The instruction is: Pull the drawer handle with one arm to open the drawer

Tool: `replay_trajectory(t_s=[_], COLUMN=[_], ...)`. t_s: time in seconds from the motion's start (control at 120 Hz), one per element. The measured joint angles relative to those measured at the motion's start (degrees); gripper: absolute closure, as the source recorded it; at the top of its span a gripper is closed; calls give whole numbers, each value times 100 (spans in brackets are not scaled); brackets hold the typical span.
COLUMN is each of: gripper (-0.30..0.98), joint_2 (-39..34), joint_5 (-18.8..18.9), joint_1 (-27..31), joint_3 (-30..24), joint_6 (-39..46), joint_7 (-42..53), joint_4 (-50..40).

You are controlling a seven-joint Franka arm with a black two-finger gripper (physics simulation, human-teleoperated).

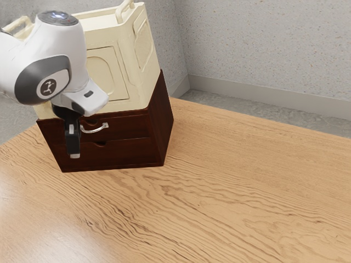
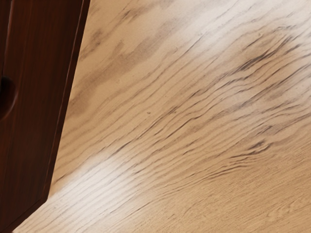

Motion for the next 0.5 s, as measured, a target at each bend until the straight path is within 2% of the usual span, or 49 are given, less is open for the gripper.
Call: replay_trajectory(t_s=[0.083, 0.208, 0.333, 0.5], gripper=[0, 0, 0, 0], joint_2=[217, -48, -691, -506], joint_5=[259, 603, 729, 771], joint_1=[-44, -91, 31, 372], joint_3=[39, 34, 38, 182], joint_6=[209, 473, 630, 785], joint_7=[-11, -8, -9, 31], joint_4=[59, -140, -522, -501])
